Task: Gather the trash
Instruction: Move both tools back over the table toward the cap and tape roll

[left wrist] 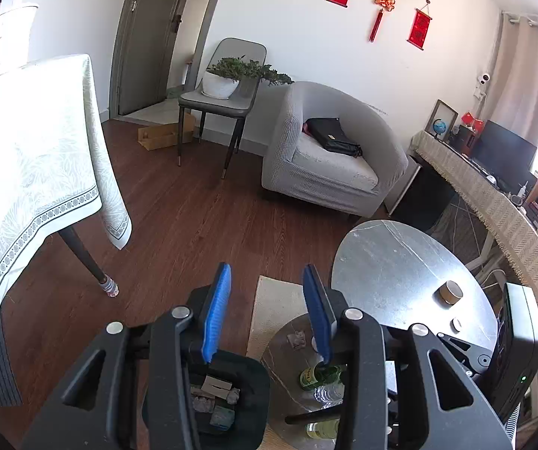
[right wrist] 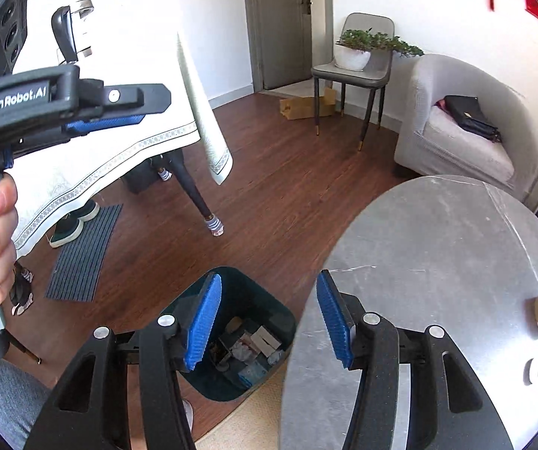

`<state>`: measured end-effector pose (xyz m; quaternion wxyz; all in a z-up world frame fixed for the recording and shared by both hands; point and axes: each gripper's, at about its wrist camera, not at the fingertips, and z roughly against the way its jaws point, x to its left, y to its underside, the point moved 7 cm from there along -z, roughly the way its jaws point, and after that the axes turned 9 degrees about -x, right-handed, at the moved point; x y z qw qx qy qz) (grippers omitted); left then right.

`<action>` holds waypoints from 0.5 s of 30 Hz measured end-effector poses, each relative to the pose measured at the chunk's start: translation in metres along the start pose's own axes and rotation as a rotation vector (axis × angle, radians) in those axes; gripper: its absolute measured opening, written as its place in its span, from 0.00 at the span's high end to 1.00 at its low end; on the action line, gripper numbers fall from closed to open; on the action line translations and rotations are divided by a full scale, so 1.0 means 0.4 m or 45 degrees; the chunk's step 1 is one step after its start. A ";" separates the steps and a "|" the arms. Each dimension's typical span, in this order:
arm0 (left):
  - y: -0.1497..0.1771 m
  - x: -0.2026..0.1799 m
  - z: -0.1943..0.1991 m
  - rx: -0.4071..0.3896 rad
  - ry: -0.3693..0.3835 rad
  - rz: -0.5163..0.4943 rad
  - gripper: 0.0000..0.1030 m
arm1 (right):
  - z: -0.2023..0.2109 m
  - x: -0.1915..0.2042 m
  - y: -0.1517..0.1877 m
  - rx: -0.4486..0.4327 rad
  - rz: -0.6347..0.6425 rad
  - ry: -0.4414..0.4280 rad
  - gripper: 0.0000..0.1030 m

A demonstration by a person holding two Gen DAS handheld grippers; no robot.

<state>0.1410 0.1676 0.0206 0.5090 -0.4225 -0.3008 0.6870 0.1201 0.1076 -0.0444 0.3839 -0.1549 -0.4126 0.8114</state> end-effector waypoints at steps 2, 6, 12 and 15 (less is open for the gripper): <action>0.010 -0.030 -0.012 0.015 0.014 -0.017 0.58 | 0.018 -0.038 0.000 -0.011 -0.024 0.029 0.50; 0.028 -0.091 -0.033 0.038 0.039 -0.059 0.55 | 0.065 -0.123 0.000 -0.044 -0.067 0.097 0.50; 0.054 -0.186 -0.065 0.068 0.090 -0.114 0.50 | 0.133 -0.242 0.022 -0.076 -0.148 0.202 0.49; 0.071 -0.232 -0.086 0.086 0.112 -0.135 0.49 | 0.162 -0.305 0.038 -0.086 -0.195 0.244 0.49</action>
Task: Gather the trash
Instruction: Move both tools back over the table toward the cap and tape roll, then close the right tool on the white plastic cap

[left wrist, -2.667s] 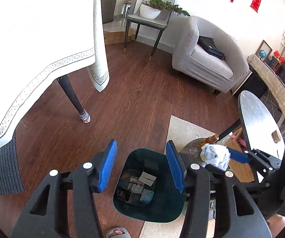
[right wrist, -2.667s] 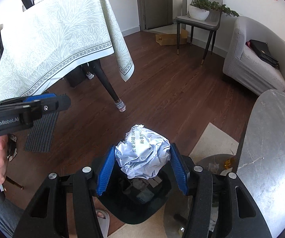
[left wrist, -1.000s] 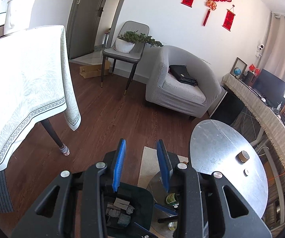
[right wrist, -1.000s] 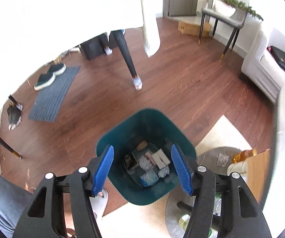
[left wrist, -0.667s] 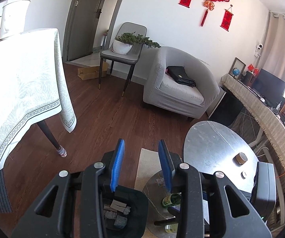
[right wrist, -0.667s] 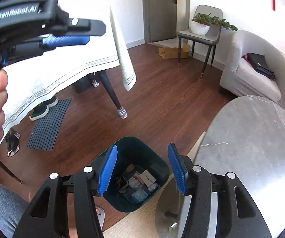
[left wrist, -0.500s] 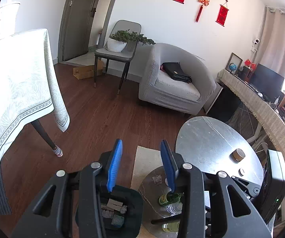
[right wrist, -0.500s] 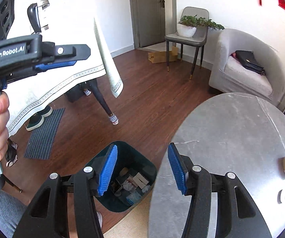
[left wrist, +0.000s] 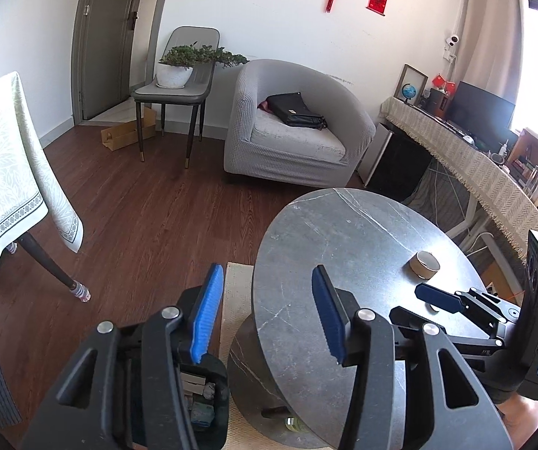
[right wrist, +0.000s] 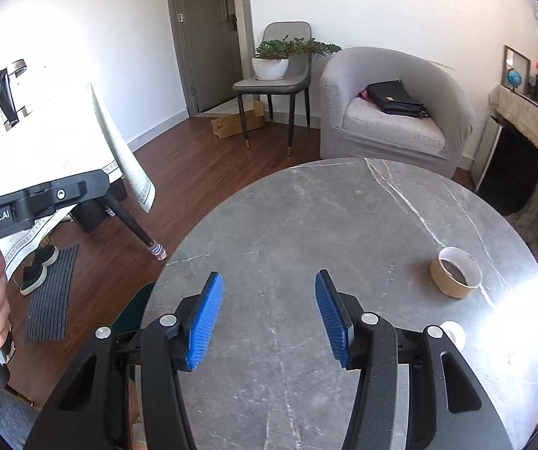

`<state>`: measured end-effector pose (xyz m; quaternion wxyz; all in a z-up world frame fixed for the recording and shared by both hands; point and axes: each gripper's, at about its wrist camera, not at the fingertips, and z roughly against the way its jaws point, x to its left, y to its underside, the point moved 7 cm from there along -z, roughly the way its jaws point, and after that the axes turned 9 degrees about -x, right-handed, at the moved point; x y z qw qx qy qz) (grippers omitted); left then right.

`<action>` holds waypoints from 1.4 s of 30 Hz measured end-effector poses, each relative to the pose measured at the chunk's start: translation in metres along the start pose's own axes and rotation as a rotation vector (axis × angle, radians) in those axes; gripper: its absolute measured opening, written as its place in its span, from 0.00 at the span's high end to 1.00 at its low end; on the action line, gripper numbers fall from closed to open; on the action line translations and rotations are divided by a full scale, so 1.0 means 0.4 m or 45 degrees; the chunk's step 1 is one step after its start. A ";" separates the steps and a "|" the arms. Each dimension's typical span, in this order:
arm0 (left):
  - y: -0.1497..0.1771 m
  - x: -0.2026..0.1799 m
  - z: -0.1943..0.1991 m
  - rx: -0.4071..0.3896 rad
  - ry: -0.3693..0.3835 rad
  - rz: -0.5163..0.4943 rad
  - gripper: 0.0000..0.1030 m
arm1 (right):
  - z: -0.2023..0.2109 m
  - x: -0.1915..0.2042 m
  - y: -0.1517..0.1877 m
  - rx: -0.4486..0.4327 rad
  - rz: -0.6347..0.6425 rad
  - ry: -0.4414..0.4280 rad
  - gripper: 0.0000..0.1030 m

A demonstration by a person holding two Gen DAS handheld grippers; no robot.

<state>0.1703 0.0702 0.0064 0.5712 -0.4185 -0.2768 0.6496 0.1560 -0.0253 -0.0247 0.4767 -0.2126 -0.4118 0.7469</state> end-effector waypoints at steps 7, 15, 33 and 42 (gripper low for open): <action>0.027 -0.106 -0.054 0.039 0.053 -0.092 0.47 | 0.028 -0.147 0.021 -0.004 -0.075 0.088 0.49; 0.057 -0.189 -0.105 0.101 0.144 -0.069 0.43 | 0.052 -0.277 0.063 0.026 -0.077 0.220 0.49; 0.089 -0.328 -0.202 0.170 0.219 -0.098 0.41 | -0.001 -0.326 0.142 0.140 -0.079 0.195 0.68; 0.103 -0.415 -0.231 0.176 0.265 -0.157 0.38 | 0.060 -0.387 0.111 0.057 -0.147 0.231 0.71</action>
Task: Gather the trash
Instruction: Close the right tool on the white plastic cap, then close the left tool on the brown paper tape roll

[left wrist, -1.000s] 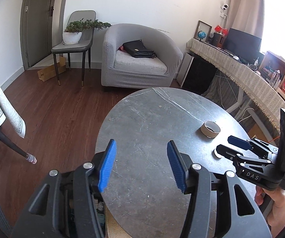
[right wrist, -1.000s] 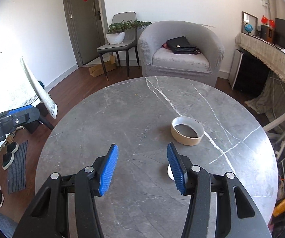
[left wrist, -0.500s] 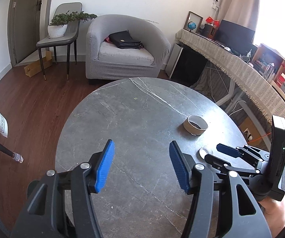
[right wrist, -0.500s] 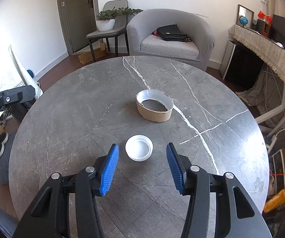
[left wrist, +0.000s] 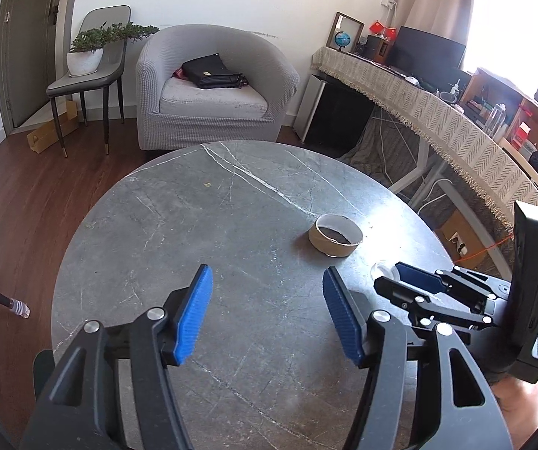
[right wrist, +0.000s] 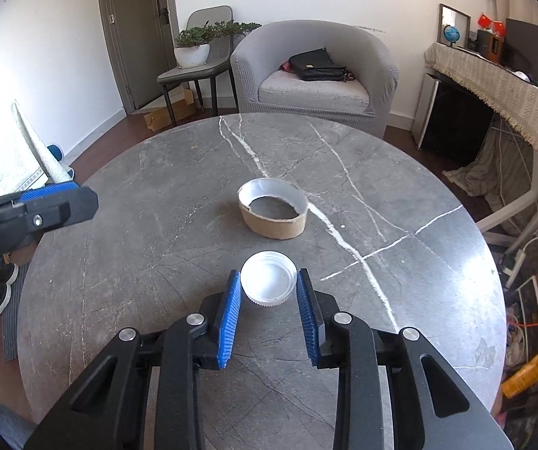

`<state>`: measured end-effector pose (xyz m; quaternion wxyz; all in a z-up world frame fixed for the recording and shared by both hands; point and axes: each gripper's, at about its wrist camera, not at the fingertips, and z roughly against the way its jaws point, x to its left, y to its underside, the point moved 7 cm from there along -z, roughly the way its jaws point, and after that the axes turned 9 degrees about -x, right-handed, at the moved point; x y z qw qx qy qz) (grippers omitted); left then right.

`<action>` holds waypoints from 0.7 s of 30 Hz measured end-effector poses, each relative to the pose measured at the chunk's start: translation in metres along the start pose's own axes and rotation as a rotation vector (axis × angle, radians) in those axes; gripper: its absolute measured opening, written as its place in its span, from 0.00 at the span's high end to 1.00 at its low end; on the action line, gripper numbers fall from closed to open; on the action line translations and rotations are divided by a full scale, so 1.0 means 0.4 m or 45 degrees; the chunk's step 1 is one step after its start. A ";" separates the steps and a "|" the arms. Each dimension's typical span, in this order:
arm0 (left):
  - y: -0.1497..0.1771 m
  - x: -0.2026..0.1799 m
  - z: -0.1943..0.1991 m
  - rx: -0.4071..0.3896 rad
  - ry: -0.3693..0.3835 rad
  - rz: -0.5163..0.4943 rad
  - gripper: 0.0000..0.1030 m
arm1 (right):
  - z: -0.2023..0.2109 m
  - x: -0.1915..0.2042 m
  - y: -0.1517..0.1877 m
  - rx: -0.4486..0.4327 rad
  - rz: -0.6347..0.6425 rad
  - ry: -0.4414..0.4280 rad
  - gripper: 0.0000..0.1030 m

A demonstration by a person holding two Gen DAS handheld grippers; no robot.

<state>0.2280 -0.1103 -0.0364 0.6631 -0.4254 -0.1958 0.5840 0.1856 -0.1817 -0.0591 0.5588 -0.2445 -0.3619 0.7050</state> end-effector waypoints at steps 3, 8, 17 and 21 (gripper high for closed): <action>0.004 -0.047 -0.038 0.033 0.028 -0.049 0.33 | 0.034 -0.053 -0.013 -0.042 -0.078 0.007 0.71; 0.002 -0.128 -0.117 0.097 0.054 -0.163 0.27 | 0.041 -0.116 -0.009 -0.067 -0.177 -0.001 0.71; -0.007 -0.173 -0.247 0.177 0.005 -0.302 0.24 | 0.042 -0.195 -0.009 -0.100 -0.301 -0.015 0.71; -0.019 -0.178 -0.278 0.198 0.028 -0.269 0.24 | 0.049 -0.217 -0.013 -0.120 -0.334 -0.017 0.71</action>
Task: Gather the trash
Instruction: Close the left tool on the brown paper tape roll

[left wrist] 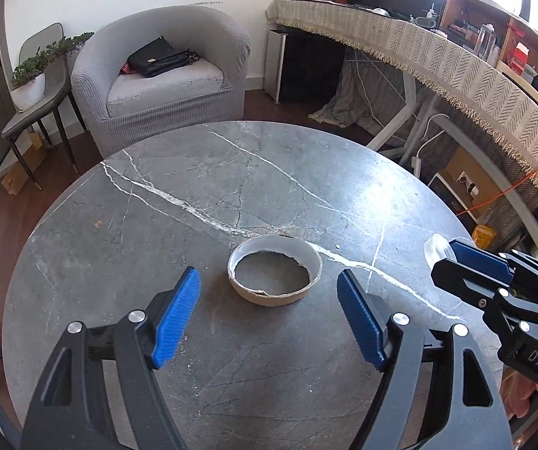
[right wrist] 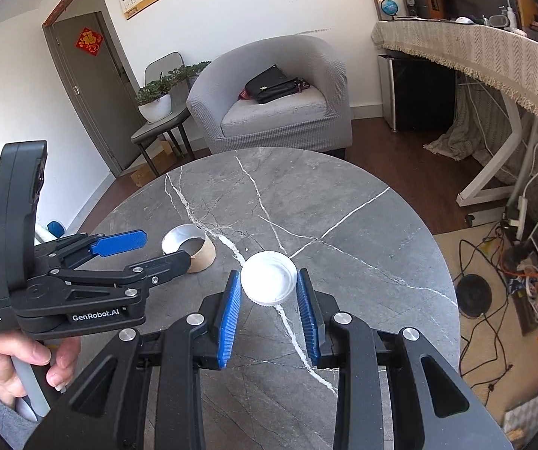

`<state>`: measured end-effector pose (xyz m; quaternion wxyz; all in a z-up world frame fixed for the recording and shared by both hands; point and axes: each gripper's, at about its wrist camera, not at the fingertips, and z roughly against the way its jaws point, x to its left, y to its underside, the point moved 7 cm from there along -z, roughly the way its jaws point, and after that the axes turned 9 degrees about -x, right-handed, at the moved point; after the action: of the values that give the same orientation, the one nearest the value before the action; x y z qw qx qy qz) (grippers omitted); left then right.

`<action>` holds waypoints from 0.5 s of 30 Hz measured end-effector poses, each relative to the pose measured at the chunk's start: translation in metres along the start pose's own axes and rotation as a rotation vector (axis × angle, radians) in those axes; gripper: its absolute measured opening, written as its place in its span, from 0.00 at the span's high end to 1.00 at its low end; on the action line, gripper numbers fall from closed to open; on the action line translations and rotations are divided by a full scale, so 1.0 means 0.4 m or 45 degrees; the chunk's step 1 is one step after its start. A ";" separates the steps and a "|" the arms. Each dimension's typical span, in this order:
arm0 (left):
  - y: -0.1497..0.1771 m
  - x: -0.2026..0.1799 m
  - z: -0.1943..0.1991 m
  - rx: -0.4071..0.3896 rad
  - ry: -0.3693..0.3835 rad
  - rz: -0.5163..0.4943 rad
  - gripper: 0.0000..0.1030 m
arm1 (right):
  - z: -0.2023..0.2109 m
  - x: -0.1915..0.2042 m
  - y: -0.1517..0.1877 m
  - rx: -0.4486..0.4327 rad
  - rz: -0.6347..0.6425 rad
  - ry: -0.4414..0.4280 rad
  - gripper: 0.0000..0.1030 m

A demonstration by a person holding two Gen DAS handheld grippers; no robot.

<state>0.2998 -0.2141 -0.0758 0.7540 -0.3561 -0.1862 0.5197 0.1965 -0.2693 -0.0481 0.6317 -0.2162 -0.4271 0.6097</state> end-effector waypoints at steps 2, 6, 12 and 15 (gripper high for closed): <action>-0.006 -0.007 -0.010 0.005 0.013 -0.005 0.24 | 0.004 -0.007 -0.002 -0.008 -0.019 -0.006 0.71; -0.007 -0.025 -0.031 0.032 0.003 -0.023 0.26 | 0.001 -0.011 -0.003 -0.007 -0.034 -0.011 0.71; -0.004 -0.025 -0.054 0.055 -0.014 -0.019 0.43 | 0.005 -0.007 -0.002 -0.003 -0.030 -0.015 0.71; -0.003 -0.020 -0.042 0.043 -0.006 0.005 0.44 | 0.005 -0.006 -0.007 -0.003 -0.041 -0.021 0.71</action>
<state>0.3084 -0.2274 -0.0854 0.7584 -0.3424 -0.1785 0.5251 0.1969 -0.2724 -0.0456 0.6377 -0.2050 -0.4365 0.6007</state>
